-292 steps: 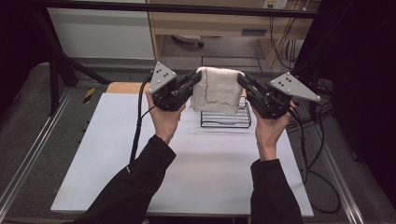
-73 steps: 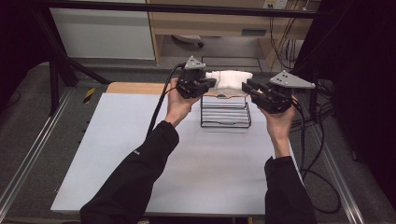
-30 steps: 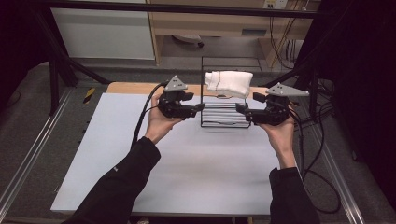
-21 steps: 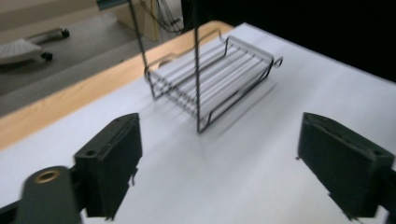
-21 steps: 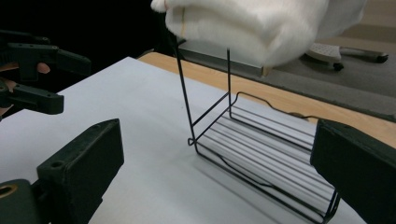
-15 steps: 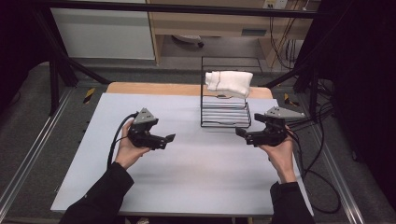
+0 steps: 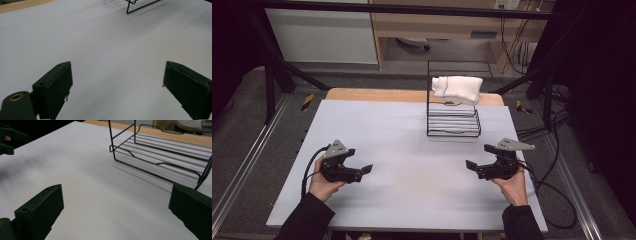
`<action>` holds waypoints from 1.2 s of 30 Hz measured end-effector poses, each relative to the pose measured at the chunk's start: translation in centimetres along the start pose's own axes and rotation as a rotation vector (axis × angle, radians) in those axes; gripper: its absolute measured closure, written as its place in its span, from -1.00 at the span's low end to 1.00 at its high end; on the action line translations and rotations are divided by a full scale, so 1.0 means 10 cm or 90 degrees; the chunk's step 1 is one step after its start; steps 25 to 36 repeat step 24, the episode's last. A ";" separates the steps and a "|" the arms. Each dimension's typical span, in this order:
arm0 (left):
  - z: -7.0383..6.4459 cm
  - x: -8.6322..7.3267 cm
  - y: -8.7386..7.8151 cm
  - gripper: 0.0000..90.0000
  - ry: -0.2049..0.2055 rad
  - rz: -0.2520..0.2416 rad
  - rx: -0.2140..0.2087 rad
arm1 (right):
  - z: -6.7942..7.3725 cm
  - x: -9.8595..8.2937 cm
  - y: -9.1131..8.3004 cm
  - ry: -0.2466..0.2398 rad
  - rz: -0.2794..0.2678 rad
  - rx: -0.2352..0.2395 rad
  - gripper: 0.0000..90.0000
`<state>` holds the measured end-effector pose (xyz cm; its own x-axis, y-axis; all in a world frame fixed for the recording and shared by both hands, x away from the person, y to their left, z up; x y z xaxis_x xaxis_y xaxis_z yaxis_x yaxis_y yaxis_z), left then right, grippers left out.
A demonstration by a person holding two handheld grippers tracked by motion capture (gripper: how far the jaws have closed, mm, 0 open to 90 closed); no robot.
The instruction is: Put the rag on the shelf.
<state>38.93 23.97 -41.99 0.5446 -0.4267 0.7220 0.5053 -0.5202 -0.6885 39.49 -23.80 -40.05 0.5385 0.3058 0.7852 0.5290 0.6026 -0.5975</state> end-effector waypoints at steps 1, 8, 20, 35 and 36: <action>0.01 -0.05 -0.01 -0.81 -0.007 -0.003 -0.001 | 0.00 -0.04 0.01 0.004 0.001 0.003 -1.00; 0.08 -0.30 -0.06 -0.81 -0.026 0.000 0.007 | -0.05 -0.32 0.04 0.022 0.011 0.015 -0.99; 0.11 -0.47 -0.04 -0.80 -0.030 0.015 0.013 | -0.06 -0.58 0.06 0.030 0.038 0.020 -0.99; 0.11 -0.48 -0.05 -0.80 -0.027 0.017 0.012 | -0.05 -0.59 0.09 0.027 0.046 0.022 -1.00; 0.11 -0.48 -0.05 -0.80 -0.027 0.017 0.012 | -0.05 -0.59 0.09 0.027 0.046 0.022 -1.00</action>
Point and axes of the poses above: each handheld gripper's, and its own axes: y roughly forward along the jaws, x roughly out of its top, z roughly to its left, the point moved 2 cm from there along y, roughly forward along the jaws, and after that the axes turned 10 degrees about z, right-handed, at the moved point
